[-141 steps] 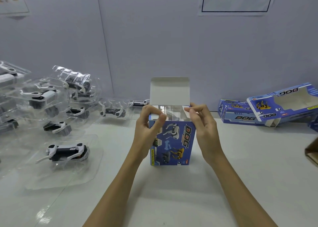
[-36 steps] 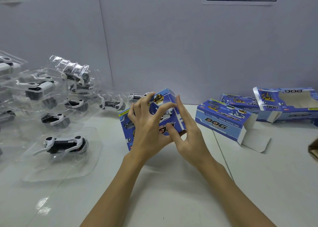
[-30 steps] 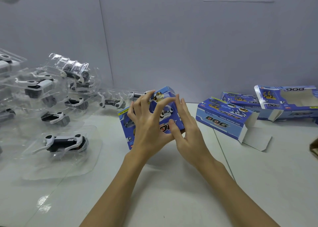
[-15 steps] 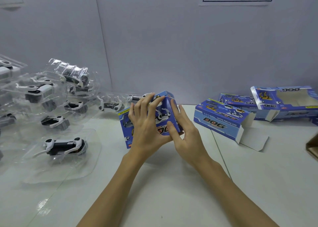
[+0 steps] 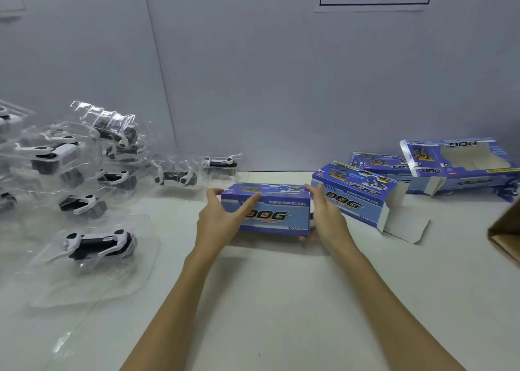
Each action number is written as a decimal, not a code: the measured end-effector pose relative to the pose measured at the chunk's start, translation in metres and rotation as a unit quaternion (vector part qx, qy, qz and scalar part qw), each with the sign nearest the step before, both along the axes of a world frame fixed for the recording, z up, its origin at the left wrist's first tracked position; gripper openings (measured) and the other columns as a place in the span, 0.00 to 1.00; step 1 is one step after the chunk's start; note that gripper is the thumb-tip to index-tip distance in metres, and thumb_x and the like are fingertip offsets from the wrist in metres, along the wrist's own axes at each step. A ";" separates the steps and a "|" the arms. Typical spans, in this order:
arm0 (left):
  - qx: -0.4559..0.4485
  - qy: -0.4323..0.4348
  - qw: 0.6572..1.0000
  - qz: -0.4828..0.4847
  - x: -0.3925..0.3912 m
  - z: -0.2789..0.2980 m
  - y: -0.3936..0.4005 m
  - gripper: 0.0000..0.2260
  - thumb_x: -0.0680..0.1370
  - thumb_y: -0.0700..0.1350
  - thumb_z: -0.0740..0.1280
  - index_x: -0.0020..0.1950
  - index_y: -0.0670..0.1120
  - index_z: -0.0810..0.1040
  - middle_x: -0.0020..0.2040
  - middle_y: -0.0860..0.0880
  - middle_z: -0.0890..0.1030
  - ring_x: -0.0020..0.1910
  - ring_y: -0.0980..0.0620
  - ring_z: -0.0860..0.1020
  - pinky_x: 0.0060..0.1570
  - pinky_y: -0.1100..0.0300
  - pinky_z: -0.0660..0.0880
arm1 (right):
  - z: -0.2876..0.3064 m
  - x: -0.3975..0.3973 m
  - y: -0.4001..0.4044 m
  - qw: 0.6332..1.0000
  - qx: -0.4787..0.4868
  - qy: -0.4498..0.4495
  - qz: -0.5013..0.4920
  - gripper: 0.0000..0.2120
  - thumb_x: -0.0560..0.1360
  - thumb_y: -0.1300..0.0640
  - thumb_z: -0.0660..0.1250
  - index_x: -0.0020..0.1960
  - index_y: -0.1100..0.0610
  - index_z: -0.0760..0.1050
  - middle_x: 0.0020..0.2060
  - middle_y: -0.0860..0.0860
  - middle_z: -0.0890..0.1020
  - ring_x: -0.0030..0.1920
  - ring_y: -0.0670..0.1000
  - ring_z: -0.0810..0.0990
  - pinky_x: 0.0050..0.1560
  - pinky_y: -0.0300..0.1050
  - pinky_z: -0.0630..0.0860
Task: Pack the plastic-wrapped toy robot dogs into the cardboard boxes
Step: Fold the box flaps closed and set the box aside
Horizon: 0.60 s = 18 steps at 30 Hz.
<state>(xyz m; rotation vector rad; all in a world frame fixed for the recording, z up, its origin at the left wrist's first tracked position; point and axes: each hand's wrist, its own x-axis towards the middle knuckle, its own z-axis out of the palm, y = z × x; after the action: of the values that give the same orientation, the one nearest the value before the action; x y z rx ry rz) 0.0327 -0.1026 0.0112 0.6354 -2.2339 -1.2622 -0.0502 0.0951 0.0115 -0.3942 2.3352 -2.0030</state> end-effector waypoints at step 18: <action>0.155 0.220 0.956 -0.120 -0.004 0.008 0.014 0.25 0.75 0.69 0.69 0.67 0.58 0.76 0.57 0.53 0.85 0.55 0.53 0.85 0.51 0.58 0.82 | 0.009 -0.006 0.010 0.992 -0.033 0.124 0.004 0.23 0.78 0.34 0.57 0.39 0.53 0.72 0.23 0.38 0.73 0.27 0.38 0.71 0.32 0.28 0.67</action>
<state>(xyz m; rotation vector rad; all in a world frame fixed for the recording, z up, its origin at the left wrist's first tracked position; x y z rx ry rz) 0.0287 -0.0888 0.0193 0.1590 -1.7961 -1.7045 -0.0558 0.1053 0.0203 -0.6918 2.4005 -2.1438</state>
